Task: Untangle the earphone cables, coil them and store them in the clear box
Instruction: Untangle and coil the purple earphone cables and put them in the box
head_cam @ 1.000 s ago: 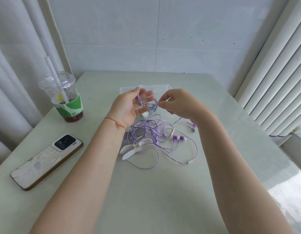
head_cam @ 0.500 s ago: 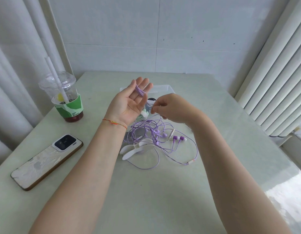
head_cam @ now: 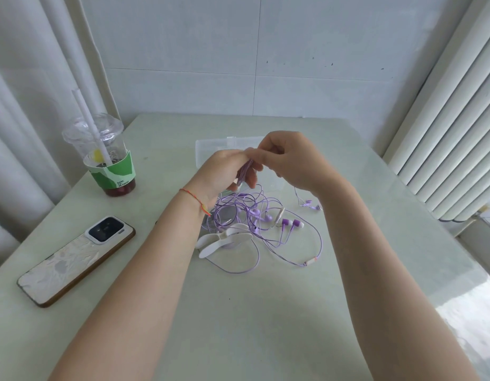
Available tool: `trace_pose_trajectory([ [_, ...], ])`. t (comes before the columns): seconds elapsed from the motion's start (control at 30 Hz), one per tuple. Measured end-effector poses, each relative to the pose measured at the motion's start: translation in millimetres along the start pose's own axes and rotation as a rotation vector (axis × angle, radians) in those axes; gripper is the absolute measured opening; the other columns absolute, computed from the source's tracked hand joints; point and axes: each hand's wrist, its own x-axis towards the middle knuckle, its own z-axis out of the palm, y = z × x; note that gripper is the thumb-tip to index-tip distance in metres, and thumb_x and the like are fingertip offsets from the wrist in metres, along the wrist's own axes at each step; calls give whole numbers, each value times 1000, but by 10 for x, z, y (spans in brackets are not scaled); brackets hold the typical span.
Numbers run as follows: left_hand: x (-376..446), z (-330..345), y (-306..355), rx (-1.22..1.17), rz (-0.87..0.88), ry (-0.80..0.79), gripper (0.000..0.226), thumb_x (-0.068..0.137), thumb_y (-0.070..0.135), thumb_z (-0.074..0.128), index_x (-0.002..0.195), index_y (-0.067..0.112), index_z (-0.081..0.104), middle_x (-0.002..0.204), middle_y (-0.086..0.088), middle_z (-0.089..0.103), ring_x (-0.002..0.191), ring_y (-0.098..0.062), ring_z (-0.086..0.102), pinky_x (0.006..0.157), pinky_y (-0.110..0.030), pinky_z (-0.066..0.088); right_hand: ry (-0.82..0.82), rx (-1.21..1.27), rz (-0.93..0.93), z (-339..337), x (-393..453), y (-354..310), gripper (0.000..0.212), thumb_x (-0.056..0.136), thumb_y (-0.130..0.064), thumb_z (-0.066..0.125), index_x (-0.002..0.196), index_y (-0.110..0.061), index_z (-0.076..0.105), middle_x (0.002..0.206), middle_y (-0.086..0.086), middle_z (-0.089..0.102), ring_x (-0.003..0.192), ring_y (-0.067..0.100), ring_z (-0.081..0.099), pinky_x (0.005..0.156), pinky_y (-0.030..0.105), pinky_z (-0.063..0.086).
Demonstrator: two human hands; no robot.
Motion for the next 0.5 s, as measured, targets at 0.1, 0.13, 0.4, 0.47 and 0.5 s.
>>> trace_pose_trajectory([
  [0.1,9,-34,-24,-54,-32,-113,35,92,44,49,81,17,68,74,-8,65,63,-14,57,46,-22,28,13,30,20,-17,9,25,21,91,-29,65,82,-10,65,58,-5,51,51,9,42,45,14,31],
  [0.13,9,-47,-34,-98,-44,-154,35,91,45,49,84,16,68,77,-8,66,66,-15,59,44,-22,26,12,46,28,-26,11,37,18,92,-26,63,84,-10,65,59,-4,51,52,10,44,45,15,33],
  [0.4,-20,-89,-76,-337,-6,-302,20,94,2,52,107,8,67,97,-5,73,95,-18,70,54,-19,53,31,139,38,-46,19,75,11,92,-17,61,88,-7,65,65,1,59,51,14,49,50,20,39],
  [0.47,-8,-77,-82,-368,-12,-294,20,92,-2,52,104,6,67,95,-5,73,92,-18,71,59,-19,55,19,162,27,-39,18,79,9,91,-17,62,88,-8,65,69,4,60,54,15,50,53,23,42],
  [0.5,2,-77,-91,-380,-16,-287,20,92,-3,52,102,6,66,91,-4,73,88,-17,71,61,-19,55,15,171,21,-40,17,79,9,90,-16,63,87,-9,65,69,3,61,55,15,50,54,24,43],
])
